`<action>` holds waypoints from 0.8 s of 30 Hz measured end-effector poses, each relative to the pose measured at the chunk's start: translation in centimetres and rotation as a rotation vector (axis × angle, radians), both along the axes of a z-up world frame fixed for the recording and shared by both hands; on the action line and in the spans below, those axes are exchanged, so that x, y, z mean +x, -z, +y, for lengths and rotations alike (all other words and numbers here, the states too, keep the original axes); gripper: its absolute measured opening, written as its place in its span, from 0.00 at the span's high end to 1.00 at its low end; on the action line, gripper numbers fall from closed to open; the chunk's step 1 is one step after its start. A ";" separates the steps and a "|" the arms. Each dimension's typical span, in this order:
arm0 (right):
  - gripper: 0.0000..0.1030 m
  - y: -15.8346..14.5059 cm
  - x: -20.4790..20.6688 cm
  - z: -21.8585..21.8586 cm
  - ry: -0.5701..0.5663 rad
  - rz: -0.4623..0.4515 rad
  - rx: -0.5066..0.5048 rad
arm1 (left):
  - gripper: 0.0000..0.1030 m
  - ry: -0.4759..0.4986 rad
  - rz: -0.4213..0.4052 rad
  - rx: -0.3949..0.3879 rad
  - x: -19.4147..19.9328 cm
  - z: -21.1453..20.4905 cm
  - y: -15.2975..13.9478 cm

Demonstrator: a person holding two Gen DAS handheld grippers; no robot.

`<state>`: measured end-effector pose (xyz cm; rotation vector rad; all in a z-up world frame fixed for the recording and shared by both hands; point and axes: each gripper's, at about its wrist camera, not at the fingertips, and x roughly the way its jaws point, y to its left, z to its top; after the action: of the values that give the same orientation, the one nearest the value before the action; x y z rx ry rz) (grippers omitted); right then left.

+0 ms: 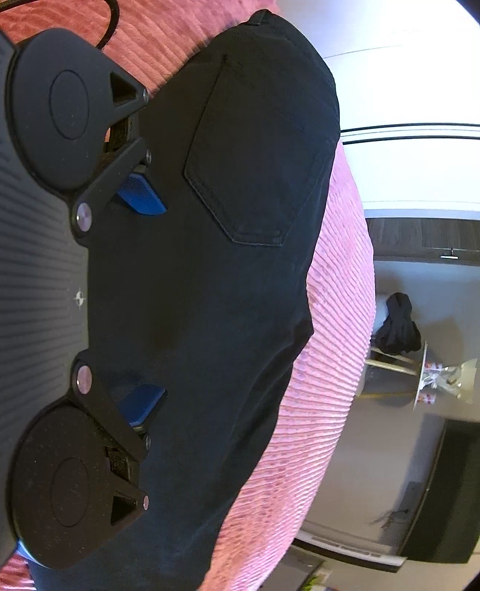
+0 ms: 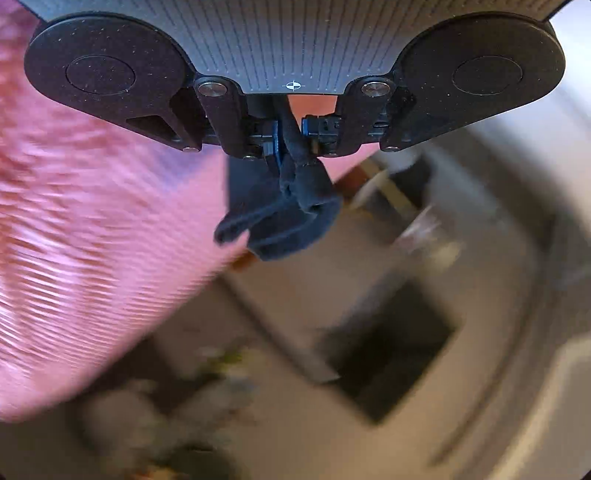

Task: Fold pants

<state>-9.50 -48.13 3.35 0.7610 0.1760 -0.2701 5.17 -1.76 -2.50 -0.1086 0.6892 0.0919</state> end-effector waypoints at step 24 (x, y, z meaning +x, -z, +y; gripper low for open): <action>1.00 10.5 3.0 8.1 -0.123 0.408 0.129 | 0.04 0.150 -0.021 -0.116 -0.9 -0.1 -1.4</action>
<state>-6.47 -40.00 -7.15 0.8132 0.6286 -0.2970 4.31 -1.86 -1.10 -0.1681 0.6791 -0.0928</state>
